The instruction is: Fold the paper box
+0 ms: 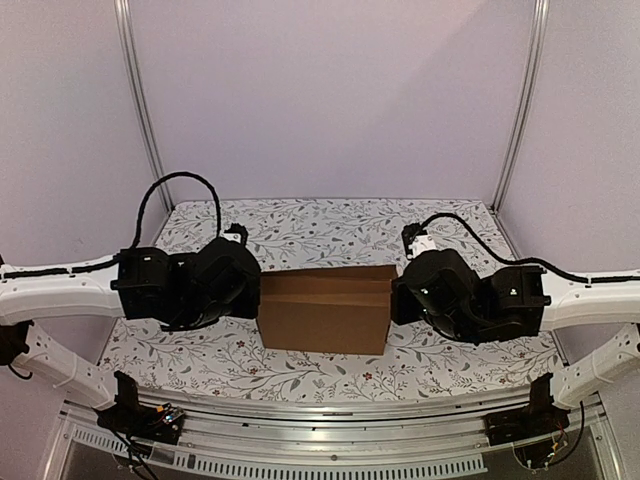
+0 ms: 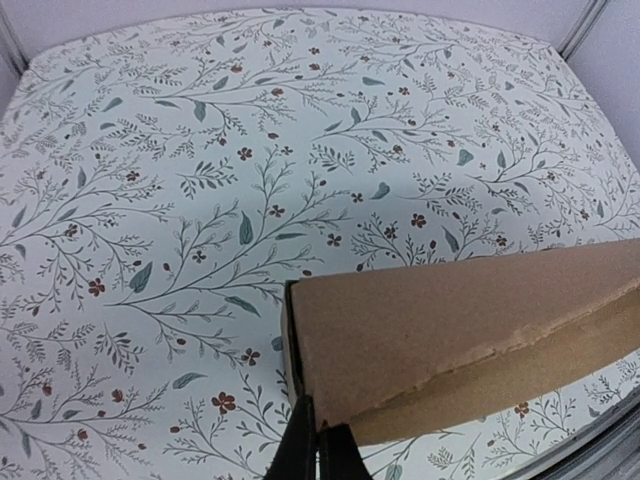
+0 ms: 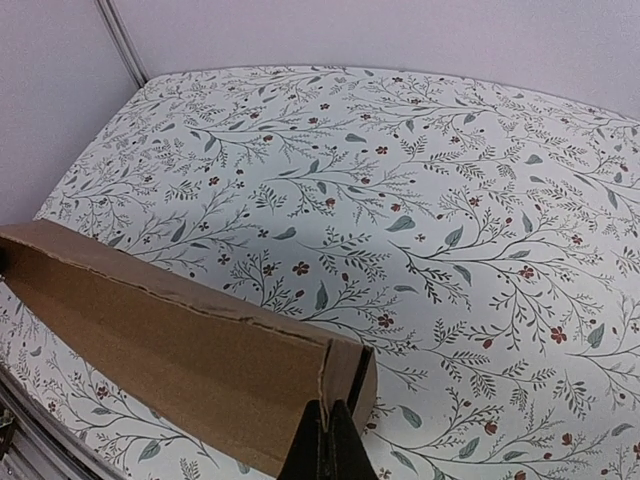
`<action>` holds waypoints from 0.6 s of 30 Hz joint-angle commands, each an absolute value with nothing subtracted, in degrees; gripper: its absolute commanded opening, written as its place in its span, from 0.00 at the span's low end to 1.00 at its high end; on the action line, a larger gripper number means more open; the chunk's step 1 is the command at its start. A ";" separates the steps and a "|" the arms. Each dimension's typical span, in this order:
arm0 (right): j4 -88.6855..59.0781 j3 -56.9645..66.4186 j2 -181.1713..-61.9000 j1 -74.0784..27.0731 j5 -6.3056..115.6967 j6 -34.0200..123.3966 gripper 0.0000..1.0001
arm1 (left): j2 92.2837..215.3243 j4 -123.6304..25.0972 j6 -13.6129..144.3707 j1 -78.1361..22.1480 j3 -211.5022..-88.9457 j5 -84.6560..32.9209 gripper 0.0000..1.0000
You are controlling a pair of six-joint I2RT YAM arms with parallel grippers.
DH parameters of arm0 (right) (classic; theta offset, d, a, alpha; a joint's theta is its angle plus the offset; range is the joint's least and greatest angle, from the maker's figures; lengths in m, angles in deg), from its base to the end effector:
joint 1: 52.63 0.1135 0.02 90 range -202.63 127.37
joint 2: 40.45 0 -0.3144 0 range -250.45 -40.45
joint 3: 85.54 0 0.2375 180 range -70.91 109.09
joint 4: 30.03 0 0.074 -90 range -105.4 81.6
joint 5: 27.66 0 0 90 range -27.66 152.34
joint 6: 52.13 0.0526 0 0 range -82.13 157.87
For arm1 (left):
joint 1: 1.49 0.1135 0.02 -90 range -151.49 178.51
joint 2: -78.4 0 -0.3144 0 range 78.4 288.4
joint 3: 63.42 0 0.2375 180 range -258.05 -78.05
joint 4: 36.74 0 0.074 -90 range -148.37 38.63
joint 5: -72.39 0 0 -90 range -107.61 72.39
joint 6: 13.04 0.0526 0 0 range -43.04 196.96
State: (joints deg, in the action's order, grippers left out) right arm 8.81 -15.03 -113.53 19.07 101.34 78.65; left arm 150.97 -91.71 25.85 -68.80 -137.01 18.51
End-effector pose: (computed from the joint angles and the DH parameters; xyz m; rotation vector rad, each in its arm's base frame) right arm 0.1105 0.2288 0.3277 -0.2370 2.1204 0.3761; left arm 0.1180 -0.2019 0.3235 0.0819 2.2944 -0.2571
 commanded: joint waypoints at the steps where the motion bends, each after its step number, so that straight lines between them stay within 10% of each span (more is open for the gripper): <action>1: 8.56 -15.89 -117.16 22.12 96.97 82.02 0.00 | 152.06 -95.29 26.51 -70.64 -133.94 13.08 0.00; 18: 6.27 -19.11 -121.50 25.90 98.51 87.18 0.00 | 148.88 -94.56 27.17 -70.76 -131.67 12.80 0.00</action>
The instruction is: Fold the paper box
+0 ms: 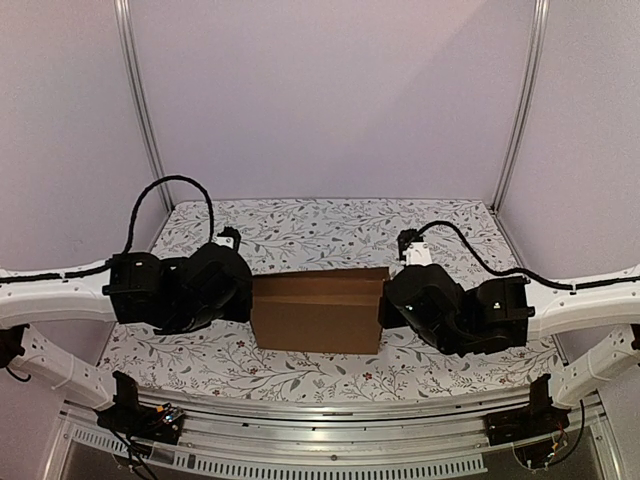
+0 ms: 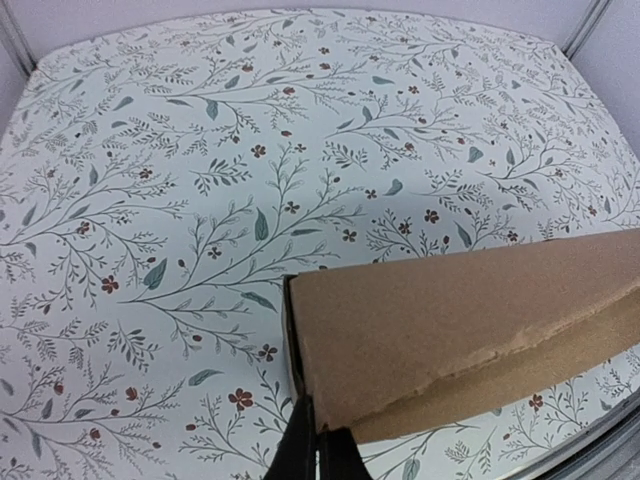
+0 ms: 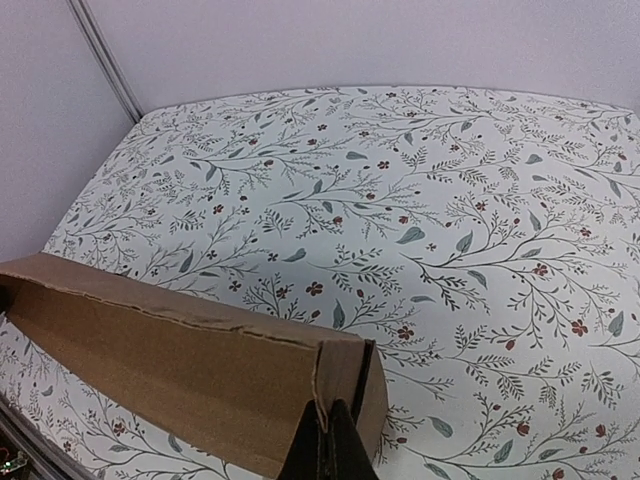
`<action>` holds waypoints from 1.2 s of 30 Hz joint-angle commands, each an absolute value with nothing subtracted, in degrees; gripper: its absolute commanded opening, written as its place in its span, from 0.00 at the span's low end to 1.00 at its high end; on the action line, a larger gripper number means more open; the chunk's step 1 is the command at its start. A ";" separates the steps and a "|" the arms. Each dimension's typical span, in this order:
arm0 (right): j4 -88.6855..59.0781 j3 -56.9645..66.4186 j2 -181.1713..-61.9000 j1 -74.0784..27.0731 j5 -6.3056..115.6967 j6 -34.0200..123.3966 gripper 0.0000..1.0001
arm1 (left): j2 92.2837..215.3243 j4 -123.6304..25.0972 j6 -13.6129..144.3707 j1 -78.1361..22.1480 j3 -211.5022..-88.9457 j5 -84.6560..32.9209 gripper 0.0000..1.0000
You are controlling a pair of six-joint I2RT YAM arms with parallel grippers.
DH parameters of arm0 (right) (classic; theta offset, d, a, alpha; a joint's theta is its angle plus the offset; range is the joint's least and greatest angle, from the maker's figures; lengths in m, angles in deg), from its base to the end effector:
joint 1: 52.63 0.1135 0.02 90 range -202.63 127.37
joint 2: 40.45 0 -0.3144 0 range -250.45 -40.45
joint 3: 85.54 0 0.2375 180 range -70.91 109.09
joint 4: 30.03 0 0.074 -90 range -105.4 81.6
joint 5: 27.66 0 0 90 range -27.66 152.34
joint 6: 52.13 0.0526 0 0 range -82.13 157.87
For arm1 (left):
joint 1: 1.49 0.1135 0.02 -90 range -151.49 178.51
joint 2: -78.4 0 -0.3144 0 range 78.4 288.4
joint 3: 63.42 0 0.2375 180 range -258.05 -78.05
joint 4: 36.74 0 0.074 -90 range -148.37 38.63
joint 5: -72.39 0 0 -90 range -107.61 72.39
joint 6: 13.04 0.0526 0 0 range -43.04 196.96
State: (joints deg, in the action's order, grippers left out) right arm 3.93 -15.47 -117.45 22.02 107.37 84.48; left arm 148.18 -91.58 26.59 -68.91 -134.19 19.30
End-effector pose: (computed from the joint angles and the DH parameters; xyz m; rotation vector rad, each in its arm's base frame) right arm 0.1071 0.2496 0.3184 -0.1193 2.0721 0.3974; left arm 0.1126 -0.1885 0.3189 0.0920 2.2826 -0.2431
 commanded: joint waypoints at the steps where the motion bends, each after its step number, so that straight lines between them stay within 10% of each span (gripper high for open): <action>1: 6.06 -19.40 -121.76 26.36 98.54 87.44 0.00 | 148.79 -94.57 27.26 -70.75 -131.67 12.88 0.00; 14: 4.77 -21.15 -124.73 29.71 100.19 91.80 0.02 | 148.23 -94.39 26.68 -70.75 -131.15 12.70 0.00; 24: 11.01 -15.49 -118.90 29.72 105.53 84.31 0.59 | 147.09 -94.94 26.42 -70.75 -130.75 13.91 0.00; 36: 16.04 -4.15 -114.60 29.67 107.51 70.41 0.68 | 148.38 -95.25 26.30 -70.75 -131.93 14.43 0.00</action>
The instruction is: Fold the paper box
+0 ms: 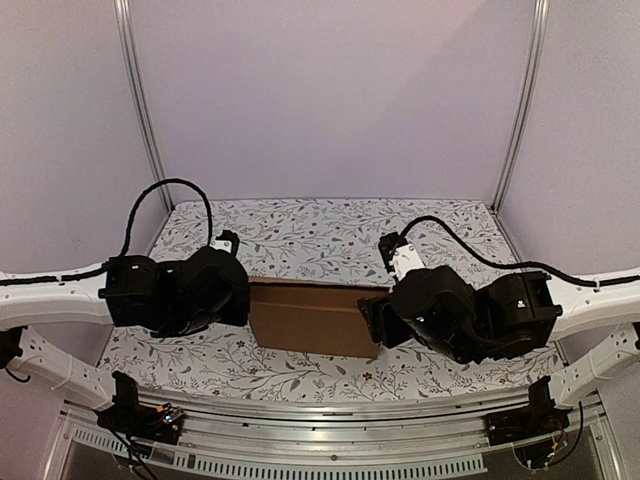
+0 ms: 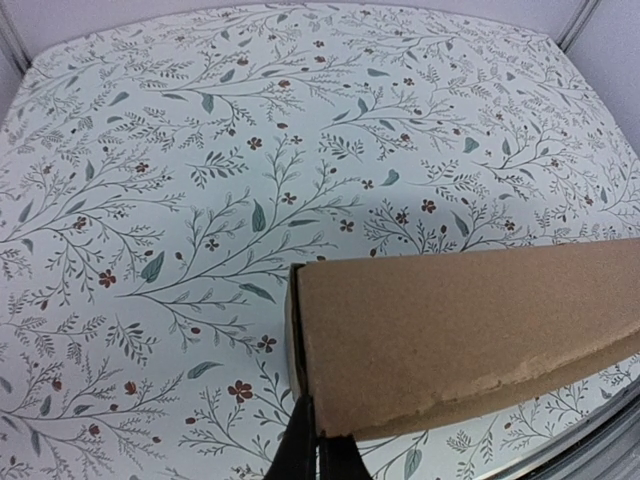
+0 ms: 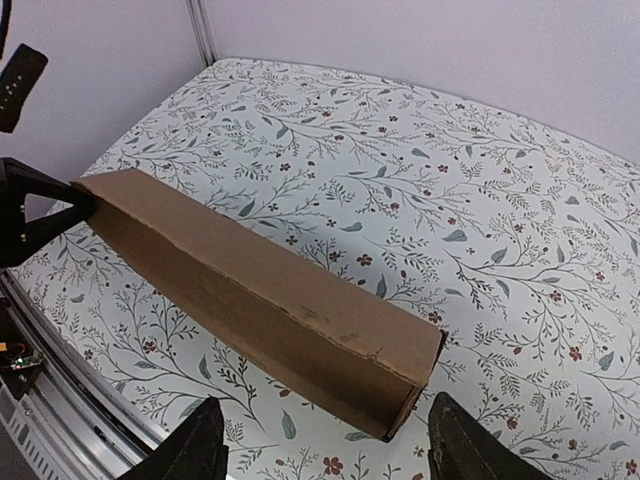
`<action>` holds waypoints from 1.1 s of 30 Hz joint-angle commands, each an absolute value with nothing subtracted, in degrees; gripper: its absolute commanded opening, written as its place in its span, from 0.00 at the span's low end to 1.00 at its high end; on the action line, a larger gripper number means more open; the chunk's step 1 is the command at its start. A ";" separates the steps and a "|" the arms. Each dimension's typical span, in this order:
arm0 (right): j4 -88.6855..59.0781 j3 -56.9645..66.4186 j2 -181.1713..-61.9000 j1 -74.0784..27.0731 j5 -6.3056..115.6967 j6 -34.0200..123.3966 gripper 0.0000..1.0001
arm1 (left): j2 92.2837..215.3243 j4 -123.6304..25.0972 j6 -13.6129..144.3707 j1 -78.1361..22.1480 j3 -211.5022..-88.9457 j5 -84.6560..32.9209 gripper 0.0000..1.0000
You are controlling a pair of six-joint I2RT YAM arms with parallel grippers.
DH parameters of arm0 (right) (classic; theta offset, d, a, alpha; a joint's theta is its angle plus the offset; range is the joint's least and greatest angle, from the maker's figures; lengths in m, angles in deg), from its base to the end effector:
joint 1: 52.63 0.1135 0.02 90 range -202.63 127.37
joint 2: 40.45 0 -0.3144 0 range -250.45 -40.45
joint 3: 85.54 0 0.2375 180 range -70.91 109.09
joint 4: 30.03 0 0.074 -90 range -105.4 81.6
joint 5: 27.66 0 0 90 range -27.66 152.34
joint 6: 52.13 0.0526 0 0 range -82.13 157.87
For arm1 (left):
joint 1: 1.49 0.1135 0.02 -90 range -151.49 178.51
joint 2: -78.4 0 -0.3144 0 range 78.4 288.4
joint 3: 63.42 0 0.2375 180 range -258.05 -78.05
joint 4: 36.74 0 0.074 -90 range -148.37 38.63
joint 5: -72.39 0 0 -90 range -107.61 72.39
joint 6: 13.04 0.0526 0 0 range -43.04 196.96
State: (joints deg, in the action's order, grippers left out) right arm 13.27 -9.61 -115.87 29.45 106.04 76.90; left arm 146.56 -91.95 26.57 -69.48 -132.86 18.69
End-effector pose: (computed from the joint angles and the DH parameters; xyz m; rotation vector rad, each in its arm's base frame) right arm 0.0719 0.2531 0.3438 -0.4231 2.0639 0.3807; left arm 0.1072 -0.1821 0.3166 0.1083 2.2908 -0.2548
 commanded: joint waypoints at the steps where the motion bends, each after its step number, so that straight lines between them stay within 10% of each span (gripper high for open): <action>1: 16.02 -2.94 -114.87 29.64 108.31 69.41 0.68 | 148.48 -95.24 26.19 -70.75 -132.01 14.35 0.00; 15: 6.03 11.33 -129.57 26.64 107.80 56.42 0.02 | 149.16 -95.31 25.54 -70.75 -132.63 14.21 0.00; 27: 0.63 4.23 -138.34 24.38 101.69 65.42 0.00 | 149.91 -94.51 26.28 -70.75 -132.47 13.00 0.04; 33: 0.18 -2.21 -141.20 24.40 99.02 72.71 0.00 | 149.67 -92.57 28.76 -70.75 -131.34 9.43 0.28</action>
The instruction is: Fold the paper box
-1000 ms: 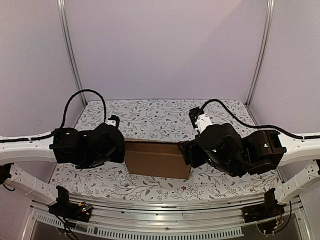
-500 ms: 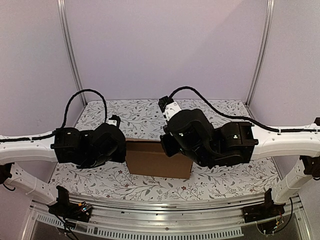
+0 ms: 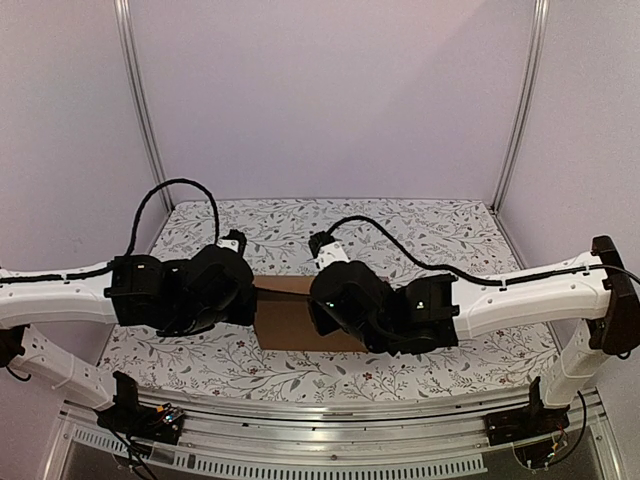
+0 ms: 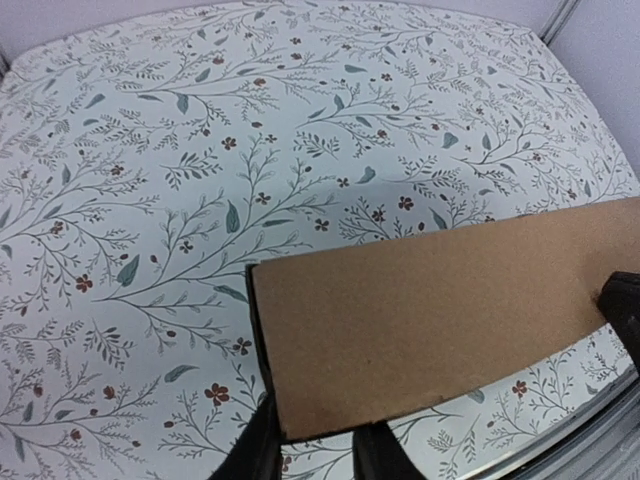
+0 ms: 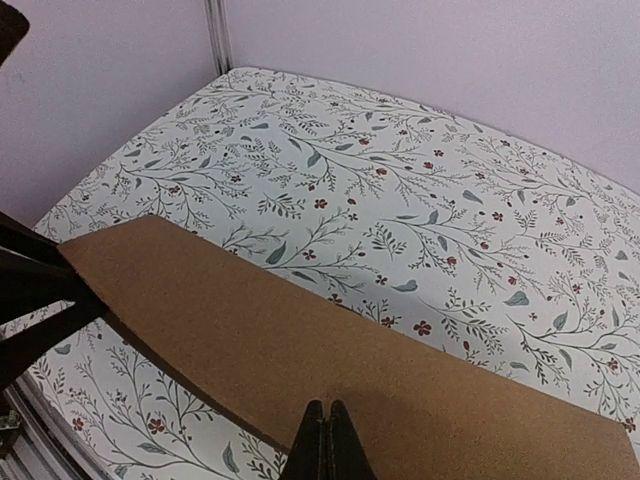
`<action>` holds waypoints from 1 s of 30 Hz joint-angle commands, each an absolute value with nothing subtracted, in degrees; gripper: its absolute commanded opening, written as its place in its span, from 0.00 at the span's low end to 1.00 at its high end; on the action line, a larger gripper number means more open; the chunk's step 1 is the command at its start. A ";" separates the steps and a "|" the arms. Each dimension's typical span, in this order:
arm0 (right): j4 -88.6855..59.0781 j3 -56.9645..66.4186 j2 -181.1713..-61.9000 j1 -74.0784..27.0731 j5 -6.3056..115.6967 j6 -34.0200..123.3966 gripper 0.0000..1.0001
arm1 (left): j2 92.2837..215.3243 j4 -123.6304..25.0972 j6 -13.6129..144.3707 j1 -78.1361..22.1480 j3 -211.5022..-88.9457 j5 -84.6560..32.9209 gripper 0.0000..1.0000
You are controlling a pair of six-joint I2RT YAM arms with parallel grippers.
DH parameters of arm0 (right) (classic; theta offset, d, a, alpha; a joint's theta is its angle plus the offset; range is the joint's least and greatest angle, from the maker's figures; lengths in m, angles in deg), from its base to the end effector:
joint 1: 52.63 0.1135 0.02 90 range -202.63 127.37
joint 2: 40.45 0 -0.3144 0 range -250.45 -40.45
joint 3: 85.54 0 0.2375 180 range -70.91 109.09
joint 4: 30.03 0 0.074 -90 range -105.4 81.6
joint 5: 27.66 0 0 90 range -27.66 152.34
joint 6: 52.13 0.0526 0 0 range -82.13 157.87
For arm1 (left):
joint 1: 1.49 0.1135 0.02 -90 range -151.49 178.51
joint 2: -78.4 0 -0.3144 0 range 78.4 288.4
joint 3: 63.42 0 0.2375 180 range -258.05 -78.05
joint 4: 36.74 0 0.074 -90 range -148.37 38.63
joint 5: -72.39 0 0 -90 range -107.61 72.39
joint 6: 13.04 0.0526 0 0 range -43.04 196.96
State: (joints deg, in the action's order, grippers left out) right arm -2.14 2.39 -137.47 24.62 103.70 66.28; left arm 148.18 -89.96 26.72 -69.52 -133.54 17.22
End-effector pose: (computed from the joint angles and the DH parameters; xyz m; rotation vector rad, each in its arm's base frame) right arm 0.1186 0.3665 0.3198 -0.4891 1.9976 0.3424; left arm 0.1100 -0.1924 0.3165 0.1158 2.2987 -0.2914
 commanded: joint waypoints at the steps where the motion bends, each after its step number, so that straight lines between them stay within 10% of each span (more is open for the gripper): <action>1: 0.16 -2.81 -141.31 24.44 98.85 73.52 0.00 | 149.25 -92.21 29.36 -70.75 -131.03 8.21 0.34; 7: 0.16 -3.93 -140.69 24.45 99.44 73.73 0.00 | 145.12 -91.57 33.72 -70.75 -130.90 0.27 0.64; 20: -0.83 -5.63 -141.13 24.43 98.93 74.35 0.00 | 138.95 -97.17 44.53 -67.94 -141.78 -4.41 0.72; 30: -0.91 -6.27 -141.02 24.45 98.11 73.73 0.00 | 138.66 -85.19 53.32 -54.90 -139.48 -18.83 0.00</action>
State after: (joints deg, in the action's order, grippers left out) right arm -10.34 -2.42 -137.58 24.47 103.77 73.42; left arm 138.80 -91.25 48.51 -59.69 -142.30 -9.53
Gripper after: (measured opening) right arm 0.005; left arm 0.052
